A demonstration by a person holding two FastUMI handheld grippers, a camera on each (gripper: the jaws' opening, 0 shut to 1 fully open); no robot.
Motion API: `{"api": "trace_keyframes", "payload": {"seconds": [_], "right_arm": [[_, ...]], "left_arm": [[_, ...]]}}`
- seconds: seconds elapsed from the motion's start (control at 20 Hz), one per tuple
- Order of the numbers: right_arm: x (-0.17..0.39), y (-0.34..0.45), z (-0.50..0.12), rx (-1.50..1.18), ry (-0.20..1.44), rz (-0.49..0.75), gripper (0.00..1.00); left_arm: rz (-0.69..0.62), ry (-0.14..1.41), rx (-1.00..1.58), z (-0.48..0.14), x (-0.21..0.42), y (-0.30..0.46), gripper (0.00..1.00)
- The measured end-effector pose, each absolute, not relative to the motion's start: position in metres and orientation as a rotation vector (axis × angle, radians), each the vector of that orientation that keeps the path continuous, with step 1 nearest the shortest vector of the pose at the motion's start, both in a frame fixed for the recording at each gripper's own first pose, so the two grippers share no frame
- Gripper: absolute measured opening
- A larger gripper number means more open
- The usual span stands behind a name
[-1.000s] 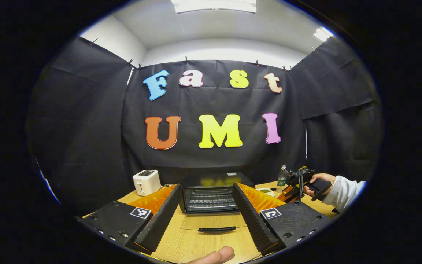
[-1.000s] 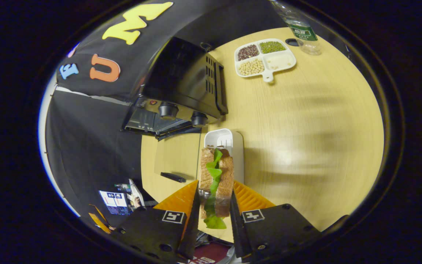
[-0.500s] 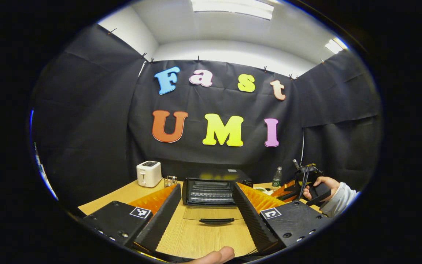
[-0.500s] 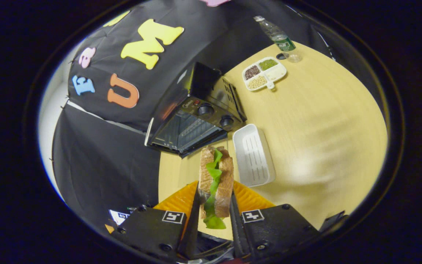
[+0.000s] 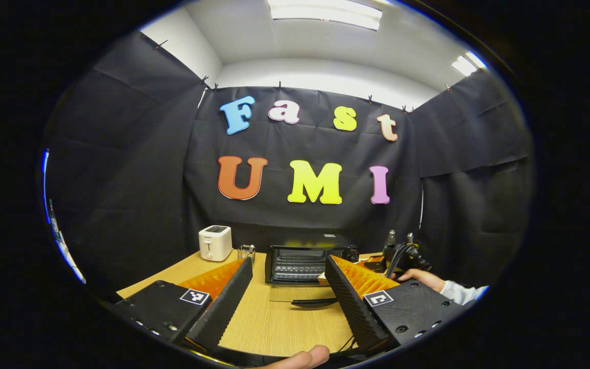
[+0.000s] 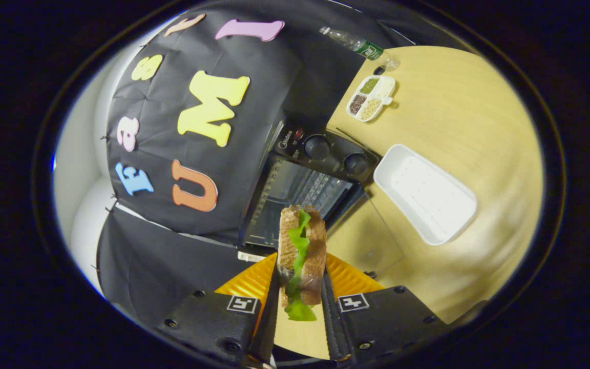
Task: Open the electric oven with the left hand, put the food in, and close the electric oven.
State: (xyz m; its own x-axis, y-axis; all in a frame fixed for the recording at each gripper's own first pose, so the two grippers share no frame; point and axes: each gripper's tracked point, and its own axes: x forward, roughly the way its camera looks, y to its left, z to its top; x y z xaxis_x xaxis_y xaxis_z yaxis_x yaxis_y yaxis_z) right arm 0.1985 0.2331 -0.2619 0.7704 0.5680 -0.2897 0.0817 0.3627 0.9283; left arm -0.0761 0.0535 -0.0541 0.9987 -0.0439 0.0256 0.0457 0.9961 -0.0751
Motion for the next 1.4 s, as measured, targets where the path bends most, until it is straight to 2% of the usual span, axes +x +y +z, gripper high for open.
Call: {"api": "trace_keyframes", "payload": {"seconds": [0.1, 0.4, 0.6, 1.05, 1.15, 1.25, 1.4], "right_arm": [[0.221, 0.263, -0.263, 1.223, 0.581, 0.381, 0.39], [0.304, 0.309, -0.283, 1.212, 0.389, 0.272, 0.39], [0.352, 0.325, -0.306, 1.155, 0.342, 0.201, 0.39], [0.397, 0.333, -0.324, 0.874, 0.271, 0.126, 0.41], [0.398, 0.332, -0.328, 0.833, 0.291, 0.112, 0.47], [0.398, 0.327, -0.332, 0.764, 0.306, 0.061, 0.43], [0.4, 0.315, -0.332, 0.627, 0.301, 0.004, 0.63]], "left_arm": [[-0.05, -0.022, -0.073, -0.055, -0.076, 0.057, 0.93], [0.013, 0.024, -0.047, -0.071, -0.065, 0.088, 0.94], [0.069, 0.036, -0.064, -0.076, -0.053, 0.108, 0.94], [0.102, 0.064, -0.078, -0.098, -0.045, 0.126, 0.94], [0.104, 0.07, -0.085, -0.1, -0.045, 0.127, 0.94], [0.135, 0.061, -0.103, -0.099, -0.044, 0.136, 0.94], [0.138, 0.075, -0.13, -0.105, -0.044, 0.138, 0.94]]}}
